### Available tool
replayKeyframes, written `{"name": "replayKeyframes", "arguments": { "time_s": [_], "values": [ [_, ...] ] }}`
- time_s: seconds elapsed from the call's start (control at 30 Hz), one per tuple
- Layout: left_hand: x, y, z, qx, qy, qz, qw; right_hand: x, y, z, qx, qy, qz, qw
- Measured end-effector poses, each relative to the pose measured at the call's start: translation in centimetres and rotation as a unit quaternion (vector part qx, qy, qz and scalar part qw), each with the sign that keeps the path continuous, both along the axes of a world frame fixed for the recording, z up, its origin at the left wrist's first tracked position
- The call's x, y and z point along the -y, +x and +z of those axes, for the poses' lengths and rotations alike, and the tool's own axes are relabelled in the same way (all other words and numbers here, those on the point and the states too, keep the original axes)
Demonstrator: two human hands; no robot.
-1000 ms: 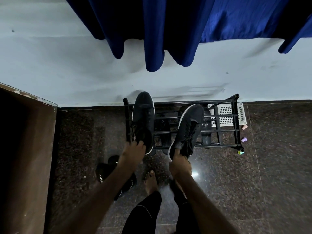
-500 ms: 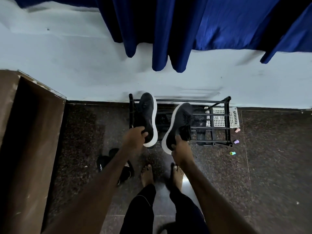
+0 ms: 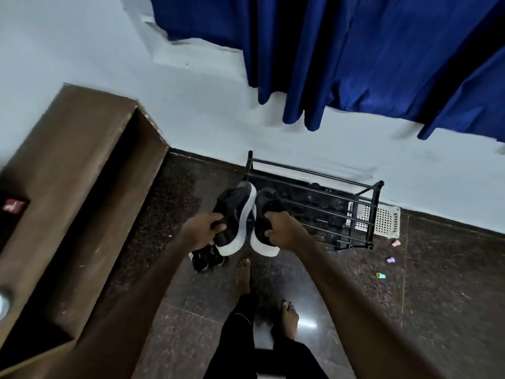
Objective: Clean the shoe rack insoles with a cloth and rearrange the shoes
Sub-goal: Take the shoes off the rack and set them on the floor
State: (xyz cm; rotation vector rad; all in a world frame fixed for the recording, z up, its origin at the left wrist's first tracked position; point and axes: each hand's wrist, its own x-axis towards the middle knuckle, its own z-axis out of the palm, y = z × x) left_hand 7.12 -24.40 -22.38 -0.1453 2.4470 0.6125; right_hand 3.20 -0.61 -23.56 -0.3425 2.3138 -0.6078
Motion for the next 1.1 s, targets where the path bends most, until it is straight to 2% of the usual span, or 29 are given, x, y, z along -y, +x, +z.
{"name": "replayKeyframes", "arguments": {
  "time_s": [0.13, 0.27, 0.4, 0.53, 0.7, 0.83, 0.9, 1.0, 1.1],
  "values": [
    [1.2, 5.8, -0.5, 0.017, -0.042, 0.020, 0.999, 1.4, 3.3, 0.5, 0.013, 0.012, 0.081, 0.997],
    [0.6, 10.7, -3.6, 0.023, -0.051, 0.029, 0.998, 3.0, 7.4, -2.3, 0.058, 0.022, 0.128, 0.990],
    [0.5, 15.3, -9.5, 0.048, -0.051, 0.043, 0.997, 3.7, 12.5, -8.1, 0.100, 0.055, 0.152, 0.982],
    [0.0, 18.6, -16.8, 0.070, -0.007, 0.035, 0.997, 3.9, 16.2, -14.5, 0.138, 0.071, 0.155, 0.976],
    [-0.1, 20.4, -23.8, 0.106, 0.015, 0.009, 0.994, 4.8, 17.6, -21.2, 0.130, 0.103, 0.165, 0.972],
    [-0.4, 19.7, -29.6, 0.101, 0.042, 0.028, 0.994, 5.8, 17.3, -27.2, 0.118, 0.103, 0.149, 0.976],
    [-1.0, 18.4, -32.1, 0.113, 0.023, 0.009, 0.993, 6.1, 17.0, -30.2, 0.108, 0.099, 0.141, 0.979],
    [-1.1, 17.0, -36.6, 0.133, 0.033, 0.046, 0.990, 6.5, 16.4, -34.4, 0.074, 0.102, 0.128, 0.984],
    [-1.7, 15.5, -40.7, 0.112, -0.024, -0.019, 0.993, 6.8, 15.6, -38.9, 0.031, 0.100, 0.111, 0.988]
  ]
}}
